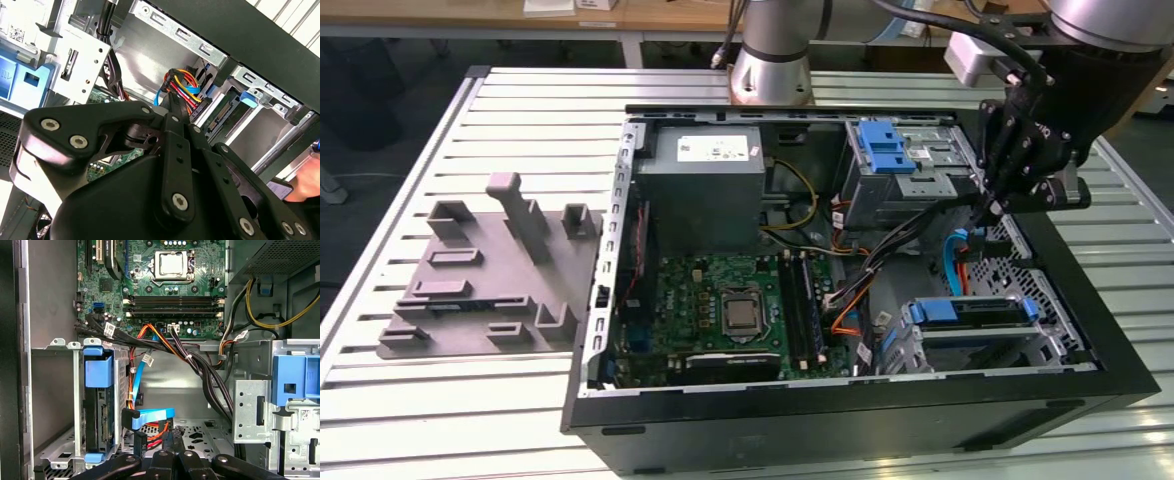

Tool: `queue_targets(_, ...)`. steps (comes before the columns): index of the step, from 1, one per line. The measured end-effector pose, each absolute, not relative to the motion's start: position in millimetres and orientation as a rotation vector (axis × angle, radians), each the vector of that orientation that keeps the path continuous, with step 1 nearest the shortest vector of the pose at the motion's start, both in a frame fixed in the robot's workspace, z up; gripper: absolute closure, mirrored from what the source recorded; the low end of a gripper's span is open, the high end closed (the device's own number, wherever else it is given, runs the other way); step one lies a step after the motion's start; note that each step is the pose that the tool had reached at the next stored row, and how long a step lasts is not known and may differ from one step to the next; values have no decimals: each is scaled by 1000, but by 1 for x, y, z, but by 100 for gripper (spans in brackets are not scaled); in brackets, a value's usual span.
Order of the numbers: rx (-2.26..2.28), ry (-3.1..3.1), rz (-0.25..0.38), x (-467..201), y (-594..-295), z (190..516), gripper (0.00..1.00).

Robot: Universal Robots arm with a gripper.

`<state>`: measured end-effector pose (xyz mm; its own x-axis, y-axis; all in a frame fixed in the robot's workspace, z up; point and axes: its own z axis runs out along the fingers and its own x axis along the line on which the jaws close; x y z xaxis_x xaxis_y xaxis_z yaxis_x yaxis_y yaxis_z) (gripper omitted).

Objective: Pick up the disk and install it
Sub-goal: 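Insert the first disk wire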

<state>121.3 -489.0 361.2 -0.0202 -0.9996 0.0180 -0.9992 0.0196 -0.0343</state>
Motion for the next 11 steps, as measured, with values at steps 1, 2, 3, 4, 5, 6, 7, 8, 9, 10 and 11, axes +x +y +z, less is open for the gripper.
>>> queue_targets(1, -2191, 2235, -58, 121, -489, 361, 89)
queue_targets(2, -2191, 2235, -58, 121, -489, 361, 89)
queue_targets(3, -2191, 2235, -58, 121, -489, 361, 89)
queue_targets(4, -2191, 2235, -58, 121, -489, 361, 89)
queue_targets(5, -2191, 2235, -58, 121, -489, 361, 89)
queue_targets(6, -2191, 2235, -58, 121, -489, 361, 89)
queue_targets(7, -2191, 2235, -58, 121, -489, 361, 89)
queue_targets(8, -2191, 2235, -59, 121, -489, 361, 89)
queue_targets(9, -2193, 2237, -62, 121, -489, 361, 89)
queue_targets(10, -2197, 2240, -71, 121, -489, 361, 89)
queue_targets(11, -2201, 2244, -80, 121, -489, 361, 89)
